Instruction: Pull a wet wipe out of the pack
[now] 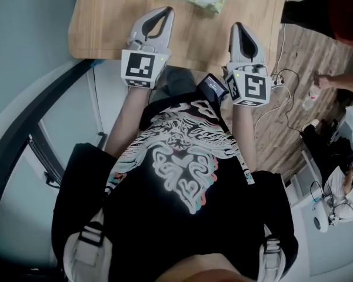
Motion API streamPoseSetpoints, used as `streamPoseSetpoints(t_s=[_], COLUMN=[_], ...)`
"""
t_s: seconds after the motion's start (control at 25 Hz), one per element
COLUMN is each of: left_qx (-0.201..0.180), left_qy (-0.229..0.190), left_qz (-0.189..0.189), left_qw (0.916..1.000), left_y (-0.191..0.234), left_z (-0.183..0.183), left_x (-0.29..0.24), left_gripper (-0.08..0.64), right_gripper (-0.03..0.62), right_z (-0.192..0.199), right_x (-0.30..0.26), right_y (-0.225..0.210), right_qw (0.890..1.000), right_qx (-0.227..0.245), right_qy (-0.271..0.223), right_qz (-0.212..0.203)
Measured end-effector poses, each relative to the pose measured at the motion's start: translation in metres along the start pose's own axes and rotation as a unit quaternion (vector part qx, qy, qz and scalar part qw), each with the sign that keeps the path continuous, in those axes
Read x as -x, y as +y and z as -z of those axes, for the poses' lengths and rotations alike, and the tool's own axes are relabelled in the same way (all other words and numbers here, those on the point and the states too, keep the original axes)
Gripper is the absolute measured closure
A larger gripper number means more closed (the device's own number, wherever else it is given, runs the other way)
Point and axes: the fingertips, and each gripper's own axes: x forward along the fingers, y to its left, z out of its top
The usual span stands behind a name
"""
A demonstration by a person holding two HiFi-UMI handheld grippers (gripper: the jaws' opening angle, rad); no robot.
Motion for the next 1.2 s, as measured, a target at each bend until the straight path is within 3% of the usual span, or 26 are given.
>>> streamPoseSetpoints(t_s=[0.68,1.2], left_qx=[-0.007,-0.026], left_qy=[0.007,0.031], left_qz=[0.016,0.033], left_qw=[0.9998,0.9986], left_y=[0.006,-0.004], left_z=[0.002,0.013], left_x=[-0.031,-0.058], left_gripper=[0.572,0.571], right_gripper=[0.594,0.591], right_z=[0.006,0.02], right_x=[-0.027,-0.059], right_y=[-0.017,-0.006], right_qw=[1.0,0.999], right_qx=[-0.021,-0.017], right_qy=[0.004,0.025], right_qz=[0.01,-0.034])
